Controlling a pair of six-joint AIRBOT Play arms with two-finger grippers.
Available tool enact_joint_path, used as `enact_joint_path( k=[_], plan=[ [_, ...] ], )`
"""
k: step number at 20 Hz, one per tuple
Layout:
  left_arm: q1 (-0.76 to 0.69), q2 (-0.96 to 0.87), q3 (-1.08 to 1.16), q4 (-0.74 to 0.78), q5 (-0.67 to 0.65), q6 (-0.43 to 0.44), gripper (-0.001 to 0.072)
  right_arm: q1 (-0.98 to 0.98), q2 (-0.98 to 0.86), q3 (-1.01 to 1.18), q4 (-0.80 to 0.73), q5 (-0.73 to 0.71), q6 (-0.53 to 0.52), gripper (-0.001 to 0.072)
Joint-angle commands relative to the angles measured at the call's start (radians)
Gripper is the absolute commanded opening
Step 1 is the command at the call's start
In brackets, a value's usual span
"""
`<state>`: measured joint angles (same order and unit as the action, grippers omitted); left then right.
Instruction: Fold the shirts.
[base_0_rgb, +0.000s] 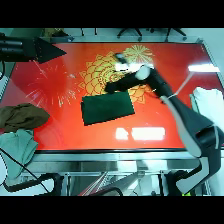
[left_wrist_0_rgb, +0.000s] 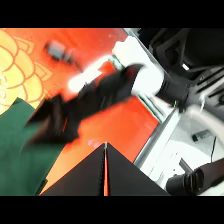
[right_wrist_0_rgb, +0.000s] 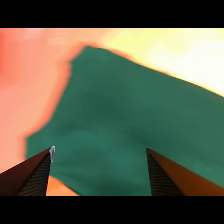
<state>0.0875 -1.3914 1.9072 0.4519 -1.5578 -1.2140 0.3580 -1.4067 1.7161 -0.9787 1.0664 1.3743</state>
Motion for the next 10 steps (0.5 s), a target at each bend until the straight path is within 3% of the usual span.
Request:
enact_joint_path(
  k=[1, 6, 10],
  plan=[
    [0.001, 0.001, 0.000, 0.000, -0.021, 0.001, 0.0011, -0.192, 0.006, -0.019, -0.072, 0.185, 0.055, 0.0641],
    [0.000, 0.001, 0.000, 0.000, -0.023, 0.001, 0.0012, -0.245, -0.122, -0.042, -0.051, 0.254, -0.014, 0.0640],
    [0.000, 0.001, 0.000, 0.000, -0.042, 0.001, 0.0012, -0.244, -0.234, -0.042, 0.117, 0.251, -0.093, 0.0633]
  ],
)
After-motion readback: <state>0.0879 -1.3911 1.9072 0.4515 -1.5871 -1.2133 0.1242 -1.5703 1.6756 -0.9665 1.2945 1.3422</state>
